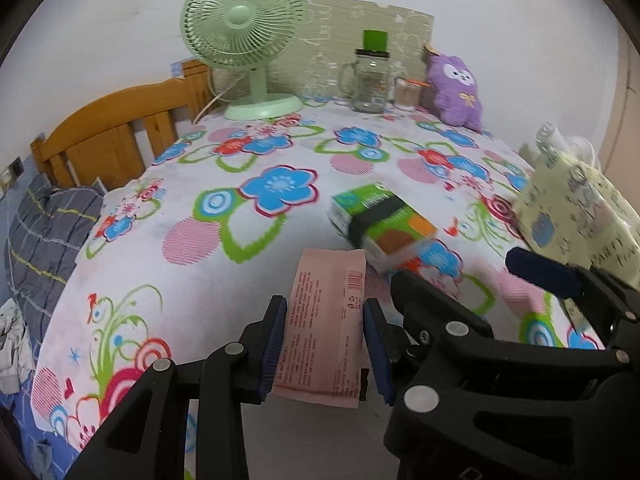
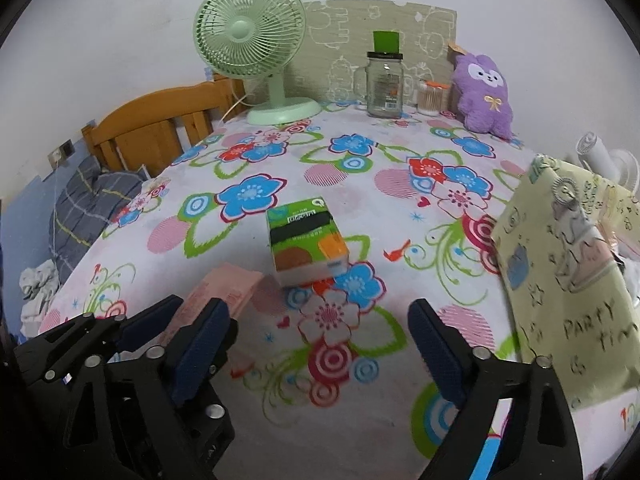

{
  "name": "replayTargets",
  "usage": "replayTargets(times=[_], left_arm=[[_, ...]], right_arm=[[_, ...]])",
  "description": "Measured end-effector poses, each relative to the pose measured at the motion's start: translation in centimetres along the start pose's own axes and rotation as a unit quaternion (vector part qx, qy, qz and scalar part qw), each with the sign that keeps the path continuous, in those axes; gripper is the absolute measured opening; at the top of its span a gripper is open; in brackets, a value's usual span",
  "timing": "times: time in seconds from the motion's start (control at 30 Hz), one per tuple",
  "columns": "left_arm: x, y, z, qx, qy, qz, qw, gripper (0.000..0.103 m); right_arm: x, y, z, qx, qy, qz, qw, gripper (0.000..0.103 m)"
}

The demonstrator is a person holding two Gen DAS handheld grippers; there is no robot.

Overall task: Organize soft objects
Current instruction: 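Grasp the pink packet with the left tool while the right tool grasps the green tissue pack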

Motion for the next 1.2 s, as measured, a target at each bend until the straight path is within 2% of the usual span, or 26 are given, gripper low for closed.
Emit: replayTargets(times=[0.37,0.67,0.83,0.97,1.03,1.2], left_arm=[[-1.9,-2.4,-1.8,-0.004,0.020,-0.033,0.9992,0.039],[-2.8,-4.3,-2.4,-0.018,0.032,-0.042,0.9984,0.039],[-2.9,-4.9,-2.3,-0.031,0.036,-0.028,0.9985,0.039],[-2.8,-5.0,-2.3,-0.035,0.033,-0.026,0.9985,0.039],[-2.7,-5.0,-2.3,-0.035,0.033,-0.026,0.9985,0.039],[-2.3,-4.9,-2.2,-0.035,0.032,-0.021,0.9987,0.039]], right_arm=[[-0.8,-3.1,-2.5,0.000,0.012,-0.001,1.000,0.090],[-1.0,-5.5,-3.7,-0.015,0.019,-0.001,1.000,0.089],[-0.6,-6.9,-3.7,-0.038,0.004,0.000,0.999,0.076],[-0.6,-7.4,-3.6,-0.046,0.004,-0.002,0.999,0.070],[-0.8,-7.4,-3.6,-0.048,0.005,-0.005,0.999,0.062],[-0.8,-7.3,-3.4,-0.051,0.001,-0.006,0.999,0.058]])
Point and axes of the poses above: each gripper's, at about its wrist camera, not at the fingertips, and y roughly against the way its jaws point, x to its right, z to its underside, the point moved 3 cm from there along -y, roughly the way its jaws point, and after that the axes turned 7 degrees about -y, right-handed, at the moved point
